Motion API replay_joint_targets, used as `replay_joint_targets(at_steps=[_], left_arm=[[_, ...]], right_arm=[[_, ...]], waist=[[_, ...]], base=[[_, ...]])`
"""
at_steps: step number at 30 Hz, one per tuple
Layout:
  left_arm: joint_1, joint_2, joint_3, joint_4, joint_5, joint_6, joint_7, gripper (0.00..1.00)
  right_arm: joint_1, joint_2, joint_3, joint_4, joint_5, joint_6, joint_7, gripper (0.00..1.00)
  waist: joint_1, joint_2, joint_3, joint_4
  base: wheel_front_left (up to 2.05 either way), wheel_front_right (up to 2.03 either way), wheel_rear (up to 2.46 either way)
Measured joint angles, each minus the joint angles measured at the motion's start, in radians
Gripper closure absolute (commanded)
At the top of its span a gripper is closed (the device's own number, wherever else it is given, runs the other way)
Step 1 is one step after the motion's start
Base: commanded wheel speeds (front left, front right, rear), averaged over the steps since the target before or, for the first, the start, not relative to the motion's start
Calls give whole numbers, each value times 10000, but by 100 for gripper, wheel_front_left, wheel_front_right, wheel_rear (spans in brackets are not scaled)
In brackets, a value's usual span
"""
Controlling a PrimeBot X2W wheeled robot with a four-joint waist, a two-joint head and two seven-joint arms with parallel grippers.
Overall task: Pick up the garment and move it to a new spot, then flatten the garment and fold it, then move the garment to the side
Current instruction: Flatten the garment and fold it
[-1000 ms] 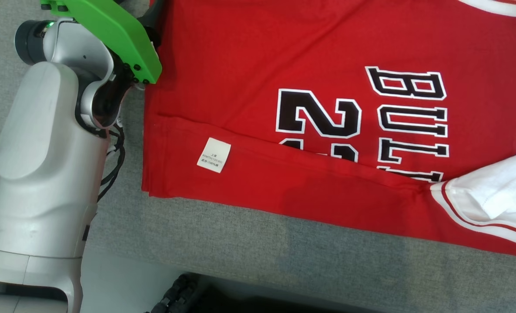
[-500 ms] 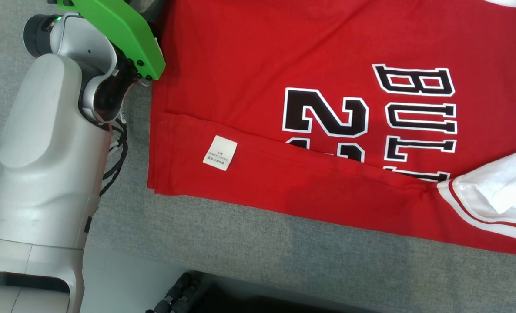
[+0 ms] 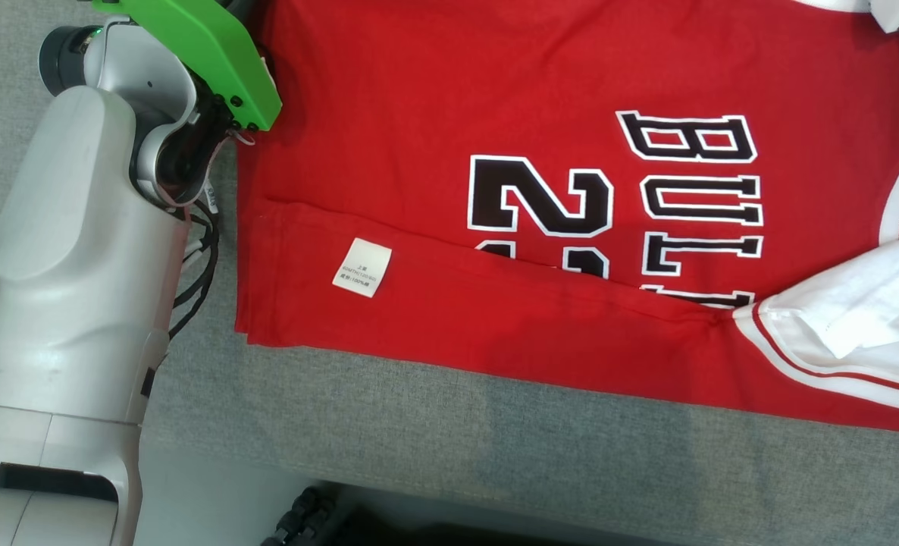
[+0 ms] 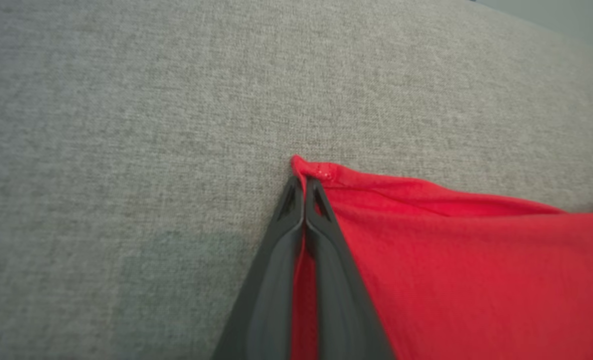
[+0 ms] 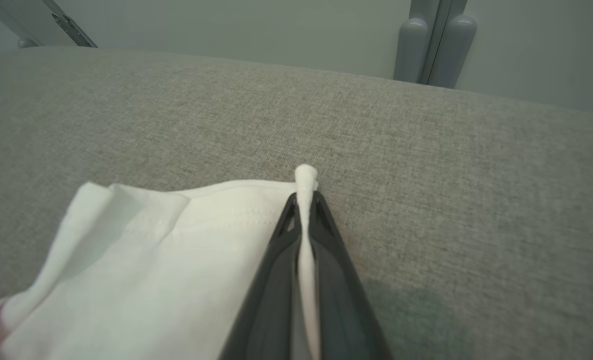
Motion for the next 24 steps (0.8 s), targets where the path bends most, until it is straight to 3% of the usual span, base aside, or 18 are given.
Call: replay_joint_targets(at_steps=[11, 24], left_arm=[[55, 50, -10, 700, -2, -42, -667, 100], [456, 155, -13, 1127, -6, -127, -1189, 100]], right_arm=[[232, 347, 433, 61, 2, 566, -955, 100], [382, -92, 263, 4, 159, 669, -1463, 100]], waist=[[1, 0, -545, -283], [1, 0, -1195, -599]], base=[[0, 0, 0], [0, 0, 0]])
